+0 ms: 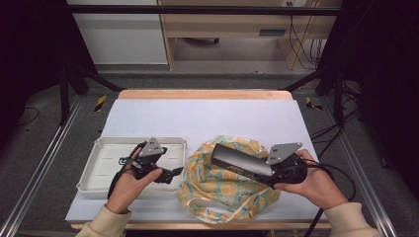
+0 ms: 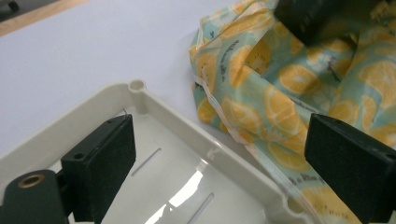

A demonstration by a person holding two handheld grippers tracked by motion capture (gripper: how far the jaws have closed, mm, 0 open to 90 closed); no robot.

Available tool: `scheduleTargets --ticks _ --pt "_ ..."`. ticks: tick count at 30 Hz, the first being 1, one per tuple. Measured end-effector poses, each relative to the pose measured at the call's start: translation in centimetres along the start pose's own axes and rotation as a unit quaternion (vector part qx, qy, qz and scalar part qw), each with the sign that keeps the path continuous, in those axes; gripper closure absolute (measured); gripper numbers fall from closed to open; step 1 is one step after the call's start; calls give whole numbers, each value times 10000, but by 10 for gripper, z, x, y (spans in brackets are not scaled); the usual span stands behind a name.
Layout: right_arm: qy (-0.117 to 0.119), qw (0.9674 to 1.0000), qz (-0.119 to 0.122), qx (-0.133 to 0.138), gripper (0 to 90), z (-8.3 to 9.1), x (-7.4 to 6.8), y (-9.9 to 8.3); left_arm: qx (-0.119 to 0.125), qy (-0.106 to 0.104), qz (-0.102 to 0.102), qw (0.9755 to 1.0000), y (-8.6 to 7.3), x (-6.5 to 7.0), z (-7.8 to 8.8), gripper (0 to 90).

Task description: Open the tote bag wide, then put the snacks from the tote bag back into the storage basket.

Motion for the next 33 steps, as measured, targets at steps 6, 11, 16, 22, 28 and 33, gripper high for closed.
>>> scheduleTargets --ticks 6,11,16,22,28,33 --pt "-238 9997 0 15 430 4 4 3 -83 -32 -95 9999 3 -4 -3 91" --pt "-238 9997 53 100 430 7 7 10 -157 -162 -453 9987 11 -3 -2 92" --pt "-217 9996 173 72 429 5 10 18 -274 -169 -716 9969 24 -6 3 97" --pt "30 9995 272 144 429 -3 8 28 -568 -244 -1157 9914 43 -7 15 98" --pt "143 9988 449 89 429 -14 6 41 -858 -433 -1487 9842 61 -4 24 71" --pt "248 9981 556 5 430 -23 6 50 -1082 -655 -1632 9785 69 -5 23 66"
Point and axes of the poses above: each handheld gripper's, and its own axes: z roughly backward along the jaws, y roughly out of its top, x roughly to its right, the point moved 3 cm from there along -z, roughly forward along the jaws, and after that the axes turned 2 degrees about -y, right-handed, at the moved point
